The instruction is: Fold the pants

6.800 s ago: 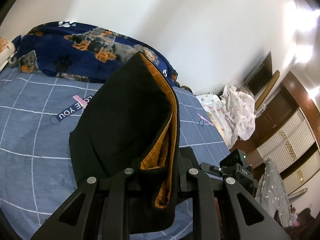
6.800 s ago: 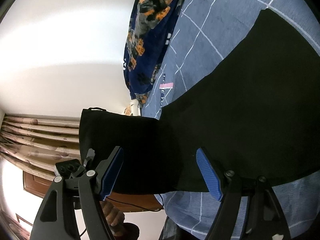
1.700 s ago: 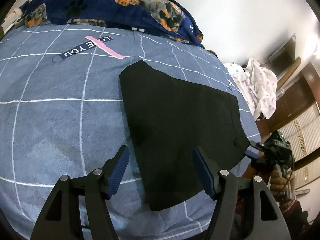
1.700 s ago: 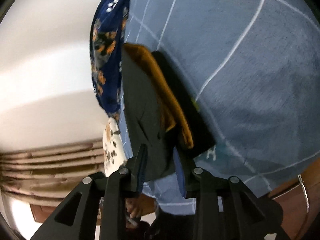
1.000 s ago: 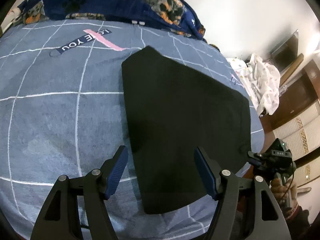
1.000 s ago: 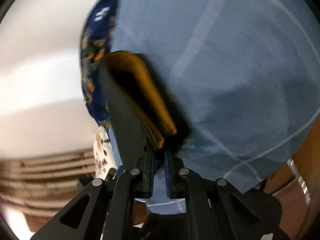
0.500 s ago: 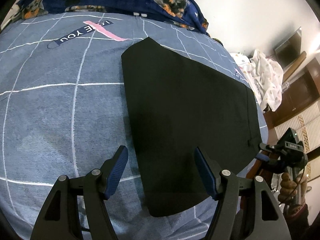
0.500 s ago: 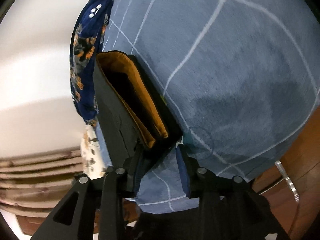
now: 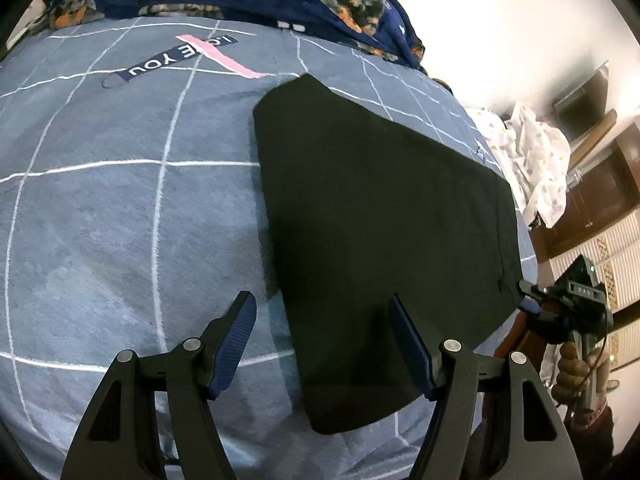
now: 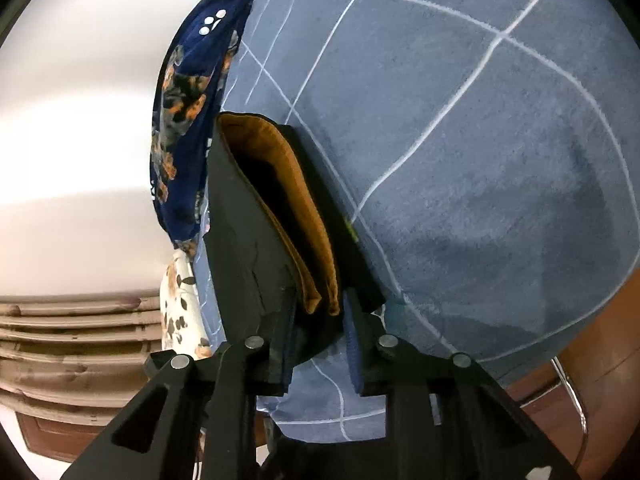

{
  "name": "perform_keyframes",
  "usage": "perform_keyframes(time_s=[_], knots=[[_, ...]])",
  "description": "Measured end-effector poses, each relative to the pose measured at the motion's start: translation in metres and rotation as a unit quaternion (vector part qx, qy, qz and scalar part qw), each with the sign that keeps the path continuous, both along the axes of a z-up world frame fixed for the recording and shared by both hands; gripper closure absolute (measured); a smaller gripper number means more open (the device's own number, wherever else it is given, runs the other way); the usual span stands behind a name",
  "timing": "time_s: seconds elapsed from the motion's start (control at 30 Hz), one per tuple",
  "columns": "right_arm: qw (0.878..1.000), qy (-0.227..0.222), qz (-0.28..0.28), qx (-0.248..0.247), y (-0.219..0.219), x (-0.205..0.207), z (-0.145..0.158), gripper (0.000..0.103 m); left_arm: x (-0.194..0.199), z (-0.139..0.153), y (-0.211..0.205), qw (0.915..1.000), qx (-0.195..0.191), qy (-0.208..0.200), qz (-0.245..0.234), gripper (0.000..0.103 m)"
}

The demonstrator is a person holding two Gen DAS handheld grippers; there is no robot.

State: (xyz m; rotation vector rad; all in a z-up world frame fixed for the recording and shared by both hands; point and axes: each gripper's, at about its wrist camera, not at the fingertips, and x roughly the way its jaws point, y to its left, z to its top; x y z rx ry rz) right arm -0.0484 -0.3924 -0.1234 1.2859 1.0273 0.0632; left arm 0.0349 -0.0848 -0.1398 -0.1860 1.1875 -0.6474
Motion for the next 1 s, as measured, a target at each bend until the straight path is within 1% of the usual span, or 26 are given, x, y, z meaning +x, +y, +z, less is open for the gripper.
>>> perform_keyframes(time_s=[0.1,0.2,0.27,0.33,0.37,0.43,0.5,0.57,0.67,0.73,0.77,0.83,0.87,0.93,1.0], knots=[[1.000,0.003,0.005,-0.002,-0.001,-0.001,-0.005,0.085,0.005,-0.004,0.004,0.9999,-0.003,0.012,0.011,0.034],[1.000,0.006,0.010,0.012,-0.006,0.000,-0.010,0.085,0.007,-0.006,0.007,0.9996,-0.009,0.020,0.016,0.034],[1.000,0.003,0.022,-0.004,-0.005,0.003,-0.003,0.081,0.009,-0.006,0.007,0.9997,-0.010,0.017,0.012,0.034],[0.999,0.000,0.038,-0.033,-0.005,0.010,0.007,0.074,0.011,-0.006,0.006,0.9998,-0.012,0.016,0.004,0.034],[0.998,-0.002,0.045,-0.043,-0.005,0.014,0.011,0.072,0.013,-0.007,0.006,0.9997,-0.016,0.019,-0.002,0.034],[0.996,-0.006,0.052,-0.071,-0.010,0.021,0.016,0.060,0.017,-0.008,0.005,0.9991,-0.029,0.028,-0.012,0.034],[0.995,-0.005,0.056,-0.082,-0.016,0.026,0.016,0.057,0.023,-0.010,0.005,0.9984,-0.039,0.036,-0.021,0.034],[0.995,-0.017,0.069,-0.067,-0.021,0.033,0.013,0.057,0.029,-0.012,0.004,0.9975,-0.046,0.045,-0.030,0.034],[0.992,-0.022,0.101,-0.073,-0.018,0.047,0.008,0.057,0.035,-0.012,0.000,0.9953,-0.067,0.046,-0.052,0.034],[0.990,-0.025,0.129,-0.061,-0.012,0.055,0.002,0.057,0.039,-0.013,-0.005,0.9932,-0.075,0.054,-0.070,0.034],[0.988,-0.027,0.138,-0.061,-0.010,0.057,0.002,0.057,0.040,-0.014,-0.008,0.9915,-0.081,0.059,-0.083,0.034],[0.983,-0.033,0.164,-0.074,-0.004,0.066,0.004,0.056,0.042,-0.015,-0.015,0.9898,-0.079,0.058,-0.103,0.034],[0.982,-0.034,0.171,-0.073,-0.003,0.069,0.004,0.056,0.042,-0.016,-0.018,0.9882,-0.082,0.058,-0.116,0.031],[0.980,-0.042,0.185,-0.060,-0.004,0.076,0.002,0.055,0.045,-0.016,-0.020,0.9845,-0.095,0.060,-0.134,0.030],[0.979,-0.052,0.193,-0.043,-0.007,0.080,-0.001,0.055,0.050,-0.018,-0.019,0.9813,-0.111,0.074,-0.139,0.030]])
